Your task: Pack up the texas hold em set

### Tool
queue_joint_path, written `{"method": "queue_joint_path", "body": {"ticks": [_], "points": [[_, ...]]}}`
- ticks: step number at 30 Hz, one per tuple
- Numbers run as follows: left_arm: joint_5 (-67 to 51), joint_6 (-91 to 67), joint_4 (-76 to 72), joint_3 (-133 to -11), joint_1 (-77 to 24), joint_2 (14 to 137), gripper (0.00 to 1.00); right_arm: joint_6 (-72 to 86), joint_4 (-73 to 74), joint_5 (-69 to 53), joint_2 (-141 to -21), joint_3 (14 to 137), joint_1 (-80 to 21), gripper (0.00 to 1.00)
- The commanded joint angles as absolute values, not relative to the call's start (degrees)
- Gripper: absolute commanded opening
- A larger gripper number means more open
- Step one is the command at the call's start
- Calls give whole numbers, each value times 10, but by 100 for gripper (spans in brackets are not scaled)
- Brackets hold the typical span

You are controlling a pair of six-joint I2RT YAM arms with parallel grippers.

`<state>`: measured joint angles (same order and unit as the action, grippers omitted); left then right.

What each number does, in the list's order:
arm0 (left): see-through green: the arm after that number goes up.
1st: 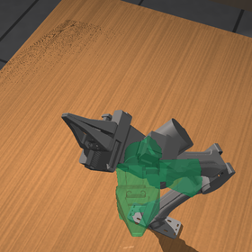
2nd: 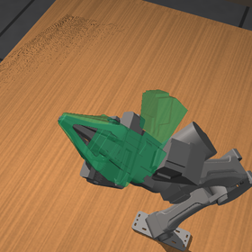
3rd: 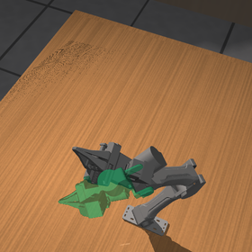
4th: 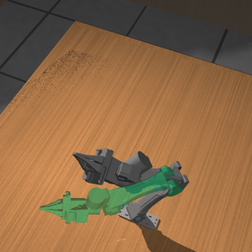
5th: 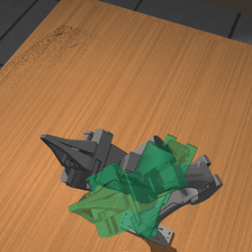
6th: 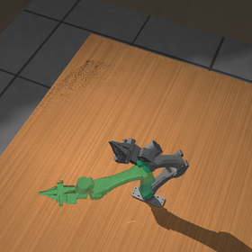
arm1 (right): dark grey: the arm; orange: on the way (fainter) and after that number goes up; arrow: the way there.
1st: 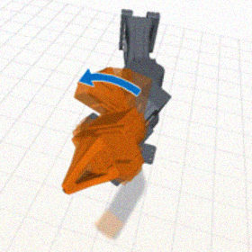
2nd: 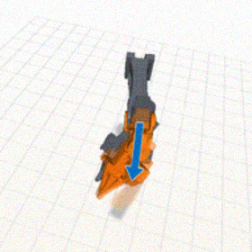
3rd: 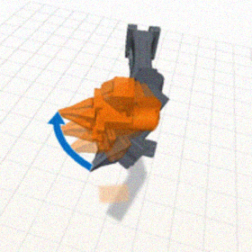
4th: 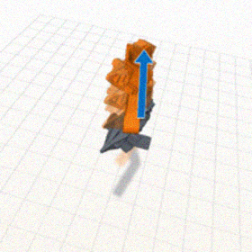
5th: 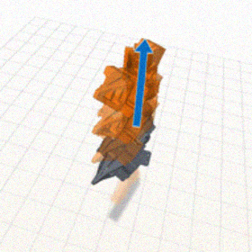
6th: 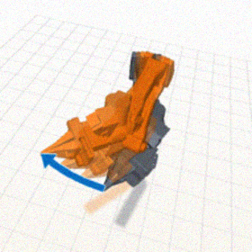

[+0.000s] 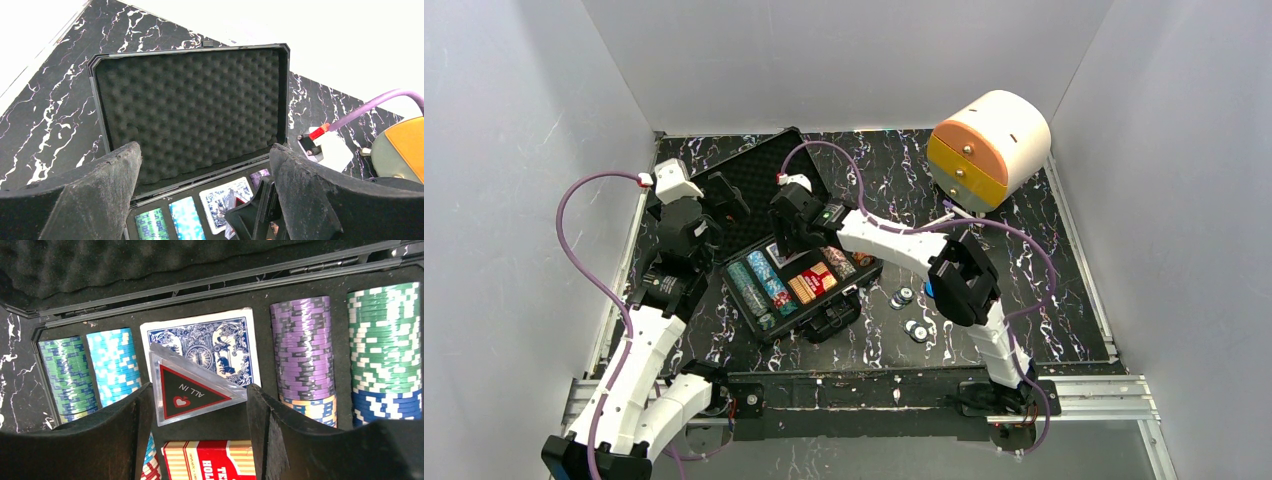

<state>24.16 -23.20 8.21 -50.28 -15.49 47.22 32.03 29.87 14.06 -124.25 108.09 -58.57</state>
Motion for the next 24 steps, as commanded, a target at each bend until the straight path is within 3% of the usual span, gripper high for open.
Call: {"method": "queue_joint_path", "body": {"ticks": [1, 24], "points": [[253, -232, 78, -501, -152, 462, 98, 298, 305, 156, -1254, 1115, -584, 54], [253, -228, 78, -500, -150, 461, 98, 319, 405, 164, -1326, 1219, -584, 64]]}}
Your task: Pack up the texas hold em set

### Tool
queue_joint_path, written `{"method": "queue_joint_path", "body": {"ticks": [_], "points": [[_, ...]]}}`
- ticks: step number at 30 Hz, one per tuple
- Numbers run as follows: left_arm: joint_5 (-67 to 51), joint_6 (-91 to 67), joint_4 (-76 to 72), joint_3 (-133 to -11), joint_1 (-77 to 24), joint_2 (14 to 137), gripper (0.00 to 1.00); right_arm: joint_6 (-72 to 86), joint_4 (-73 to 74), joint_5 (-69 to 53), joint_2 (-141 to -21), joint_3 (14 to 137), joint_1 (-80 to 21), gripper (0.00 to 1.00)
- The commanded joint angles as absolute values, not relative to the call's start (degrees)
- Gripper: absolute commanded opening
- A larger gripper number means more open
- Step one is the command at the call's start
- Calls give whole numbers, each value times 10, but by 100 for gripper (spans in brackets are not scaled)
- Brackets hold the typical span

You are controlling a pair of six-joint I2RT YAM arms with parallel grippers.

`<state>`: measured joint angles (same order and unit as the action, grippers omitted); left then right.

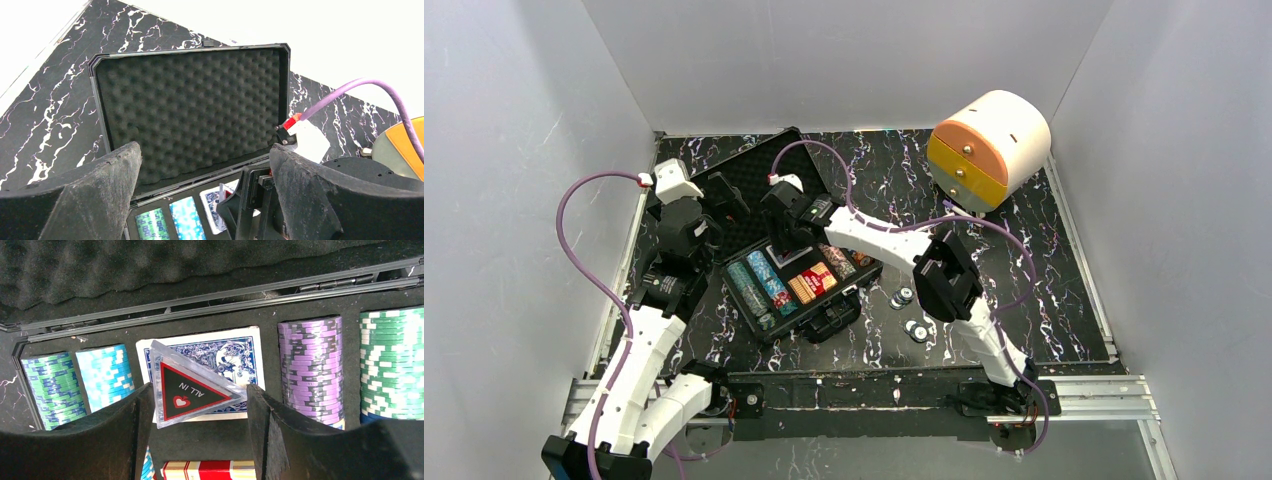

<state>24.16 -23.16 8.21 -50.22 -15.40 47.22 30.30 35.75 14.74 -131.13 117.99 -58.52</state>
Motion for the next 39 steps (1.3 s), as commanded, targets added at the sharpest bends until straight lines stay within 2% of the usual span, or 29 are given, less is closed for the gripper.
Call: {"method": "queue_joint_path", "body": {"ticks": [1, 9, 17, 23, 27, 32, 39], "points": [[254, -228, 78, -500, -150, 461, 98, 329, 418, 173, -1330, 1227, -584, 66], [250, -229, 77, -499, -150, 460, 98, 336, 433, 147, -1331, 1245, -581, 71], [251, -229, 77, -498, -150, 459, 98, 311, 416, 108, -1312, 1250, -579, 81], [251, -229, 77, -498, -150, 459, 98, 314, 406, 136, -1265, 1229, -577, 83], [244, -229, 75, -497, -150, 458, 98, 314, 369, 195, -1155, 1138, -576, 85], [225, -229, 68, -496, -150, 453, 98, 338, 342, 312, -991, 956, -571, 89], [190, -225, 57, -492, -150, 462, 98, 438, 409, 377, -813, 723, -518, 93]]}}
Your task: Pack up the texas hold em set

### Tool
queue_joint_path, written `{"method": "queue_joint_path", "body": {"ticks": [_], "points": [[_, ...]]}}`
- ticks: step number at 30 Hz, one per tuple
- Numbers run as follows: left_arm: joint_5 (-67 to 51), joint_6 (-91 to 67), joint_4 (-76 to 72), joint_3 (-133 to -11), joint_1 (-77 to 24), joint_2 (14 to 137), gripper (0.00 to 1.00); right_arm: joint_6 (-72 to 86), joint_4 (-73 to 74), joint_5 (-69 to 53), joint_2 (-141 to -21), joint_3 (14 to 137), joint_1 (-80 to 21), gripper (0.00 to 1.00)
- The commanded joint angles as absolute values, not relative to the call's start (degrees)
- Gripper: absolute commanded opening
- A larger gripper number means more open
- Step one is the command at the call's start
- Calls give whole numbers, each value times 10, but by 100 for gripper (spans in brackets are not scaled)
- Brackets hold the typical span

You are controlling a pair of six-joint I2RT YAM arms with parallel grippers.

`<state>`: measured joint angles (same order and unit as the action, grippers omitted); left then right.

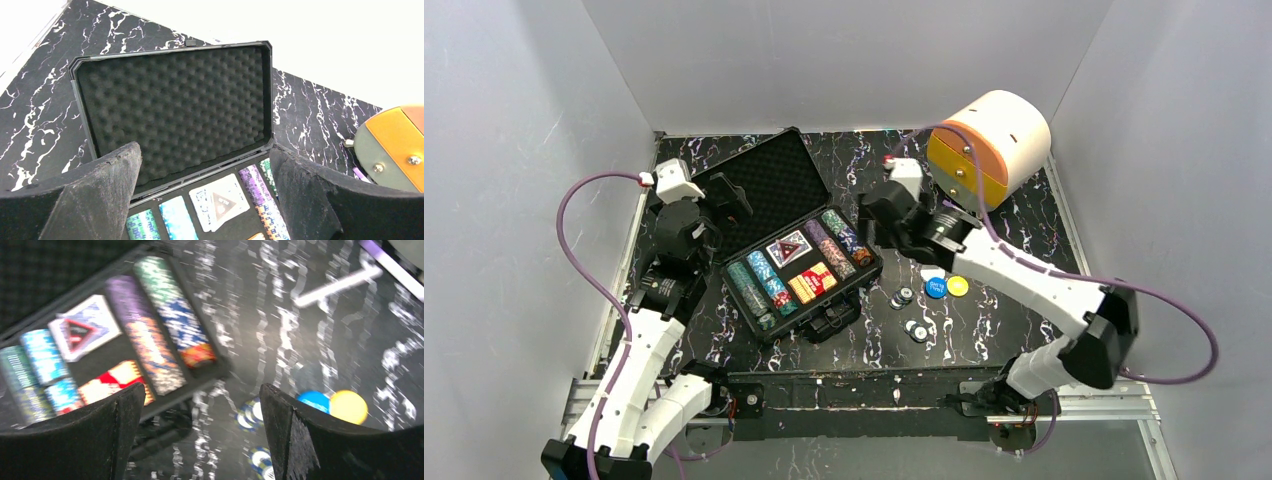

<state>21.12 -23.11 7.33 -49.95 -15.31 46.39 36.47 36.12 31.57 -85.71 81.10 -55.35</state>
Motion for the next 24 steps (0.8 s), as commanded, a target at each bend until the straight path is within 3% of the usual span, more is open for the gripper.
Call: {"method": "queue_joint_path", "body": {"ticks": [1, 10, 24], "points": [[187, -224, 57, -493, -150, 466, 98, 459, 421, 376, -796, 703, -504, 93], [144, -227, 51, -495, -150, 488, 98, 418, 323, 282, -731, 546, -384, 90], [116, -222, 43, -494, -149, 509, 98, 300, 293, 222, -922, 583, -329, 87]]}}
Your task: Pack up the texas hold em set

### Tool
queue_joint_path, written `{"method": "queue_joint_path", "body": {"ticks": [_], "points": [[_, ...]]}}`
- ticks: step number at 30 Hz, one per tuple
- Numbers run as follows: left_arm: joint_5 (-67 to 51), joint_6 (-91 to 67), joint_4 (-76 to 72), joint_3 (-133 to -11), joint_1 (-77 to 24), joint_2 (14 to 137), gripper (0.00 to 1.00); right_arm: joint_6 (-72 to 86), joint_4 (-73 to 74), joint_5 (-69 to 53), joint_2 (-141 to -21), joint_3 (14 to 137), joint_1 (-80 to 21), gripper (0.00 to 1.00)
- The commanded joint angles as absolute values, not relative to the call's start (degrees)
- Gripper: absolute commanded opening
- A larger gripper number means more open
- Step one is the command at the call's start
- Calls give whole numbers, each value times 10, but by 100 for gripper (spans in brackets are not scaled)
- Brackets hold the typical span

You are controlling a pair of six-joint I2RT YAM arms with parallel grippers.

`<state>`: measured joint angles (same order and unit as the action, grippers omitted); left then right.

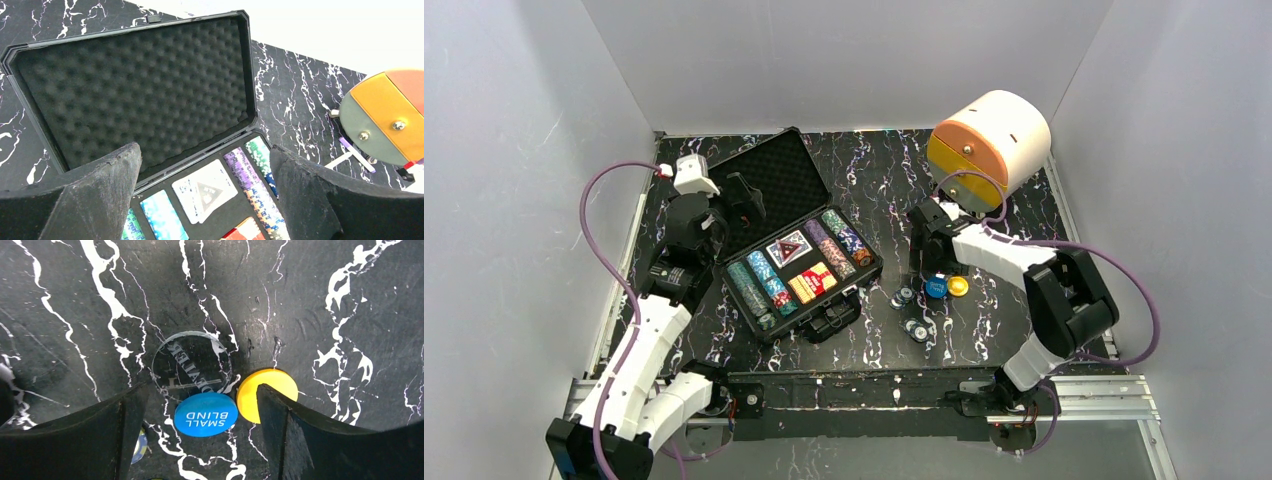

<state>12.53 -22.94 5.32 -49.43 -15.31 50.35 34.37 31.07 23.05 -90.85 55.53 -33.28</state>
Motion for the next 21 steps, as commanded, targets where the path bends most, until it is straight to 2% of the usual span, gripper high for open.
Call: {"method": "queue_joint_path", "body": {"ticks": [1, 5, 12, 19, 21], "points": [[117, -222, 43, -494, -150, 512, 98, 294, 287, 216, -925, 581, -327, 86], [119, -221, 45, -495, -150, 521, 98, 273, 273, 195, -938, 586, -320, 84], [116, -224, 44, -495, -150, 527, 98, 257, 273, 158, -971, 598, -291, 73], [112, -226, 44, -495, -150, 530, 98, 256, 290, 130, -970, 590, -284, 73], [113, -226, 48, -498, -150, 532, 98, 255, 288, 125, -969, 586, -283, 70]]}}
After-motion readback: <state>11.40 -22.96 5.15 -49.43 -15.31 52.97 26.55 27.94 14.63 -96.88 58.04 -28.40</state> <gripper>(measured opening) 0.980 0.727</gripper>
